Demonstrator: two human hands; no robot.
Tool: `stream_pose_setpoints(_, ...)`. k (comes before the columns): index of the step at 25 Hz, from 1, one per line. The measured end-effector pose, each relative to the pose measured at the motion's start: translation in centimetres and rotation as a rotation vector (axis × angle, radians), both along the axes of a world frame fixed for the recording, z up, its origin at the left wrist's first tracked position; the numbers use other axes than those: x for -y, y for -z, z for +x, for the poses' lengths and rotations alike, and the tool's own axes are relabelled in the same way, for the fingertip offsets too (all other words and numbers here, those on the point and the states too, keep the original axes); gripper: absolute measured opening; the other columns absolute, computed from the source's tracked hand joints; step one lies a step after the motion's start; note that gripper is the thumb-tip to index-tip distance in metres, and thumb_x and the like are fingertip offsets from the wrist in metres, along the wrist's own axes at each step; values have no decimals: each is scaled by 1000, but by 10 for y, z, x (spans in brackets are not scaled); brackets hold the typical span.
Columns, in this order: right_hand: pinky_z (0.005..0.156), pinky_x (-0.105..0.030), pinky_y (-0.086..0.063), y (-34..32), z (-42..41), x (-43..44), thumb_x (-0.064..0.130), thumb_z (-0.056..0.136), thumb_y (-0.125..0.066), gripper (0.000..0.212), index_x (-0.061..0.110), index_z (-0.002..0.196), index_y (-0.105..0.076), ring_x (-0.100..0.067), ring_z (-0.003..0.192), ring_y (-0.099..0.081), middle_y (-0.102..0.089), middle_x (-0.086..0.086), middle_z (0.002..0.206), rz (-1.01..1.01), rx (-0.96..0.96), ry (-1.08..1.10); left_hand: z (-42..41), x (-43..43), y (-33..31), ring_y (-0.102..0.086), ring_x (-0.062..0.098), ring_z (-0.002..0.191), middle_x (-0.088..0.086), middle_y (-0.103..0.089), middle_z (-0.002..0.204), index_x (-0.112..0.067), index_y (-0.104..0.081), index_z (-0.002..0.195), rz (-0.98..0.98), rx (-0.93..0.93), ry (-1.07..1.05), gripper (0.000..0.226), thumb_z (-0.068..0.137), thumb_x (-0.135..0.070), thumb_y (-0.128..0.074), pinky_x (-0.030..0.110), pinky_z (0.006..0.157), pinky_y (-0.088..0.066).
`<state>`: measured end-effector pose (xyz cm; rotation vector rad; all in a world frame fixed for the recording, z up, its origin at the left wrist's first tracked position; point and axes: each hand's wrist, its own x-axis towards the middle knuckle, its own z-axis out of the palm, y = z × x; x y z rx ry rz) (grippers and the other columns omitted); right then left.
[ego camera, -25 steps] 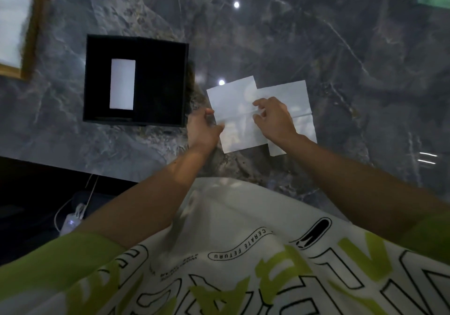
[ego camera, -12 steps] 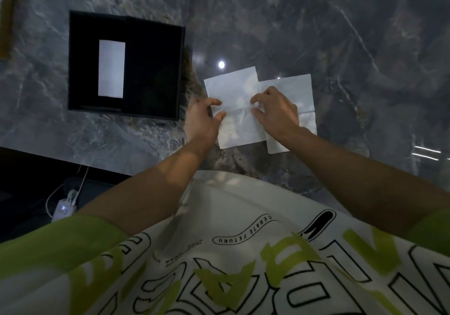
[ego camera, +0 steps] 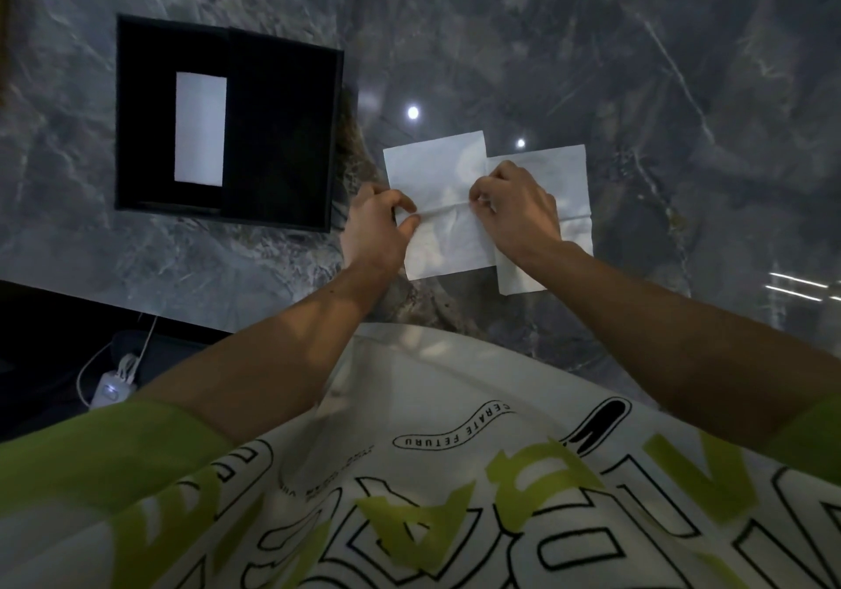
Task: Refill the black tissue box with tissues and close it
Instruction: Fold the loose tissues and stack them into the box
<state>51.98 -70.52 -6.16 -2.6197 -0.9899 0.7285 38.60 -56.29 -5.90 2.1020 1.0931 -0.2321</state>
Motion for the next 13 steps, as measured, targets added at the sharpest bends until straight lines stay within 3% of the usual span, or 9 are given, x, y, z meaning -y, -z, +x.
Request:
stream_pose_setpoints(6, 79, -35, -51, 0, -4, 9, 20, 91, -64, 7, 17, 95, -68, -20, 98, -53, -59, -3, 100, 161, -25, -21, -4, -5, -7, -52, 11, 83, -9, -48, 95, -24, -63, 81, 2, 62, 5, 10, 78, -23, -73, 32, 71, -50)
stream_pose_setpoints(10, 89, -38, -47, -10, -4, 11, 22, 91, -61, 8, 16, 92, -66, -20, 98, -58, -66, -2, 102, 258, -42, -88, -9, -8, -19, -57, 16, 98, -6, -60, 102, -21, -61, 98, 40, 132, 100, 27, 77, -28, -76, 29, 81, -48)
stream_pose_setpoints(13, 89, -36, -45, -22, -8, 11, 22, 92, -60, 9, 15, 93, -66, -18, 91, -59, -69, -4, 99, 303, -72, -110, -9, -9, -31, -57, 19, 108, -1, -65, 114, -21, -61, 113, 52, 189, 269, 44, 75, -36, -77, 36, 95, -46)
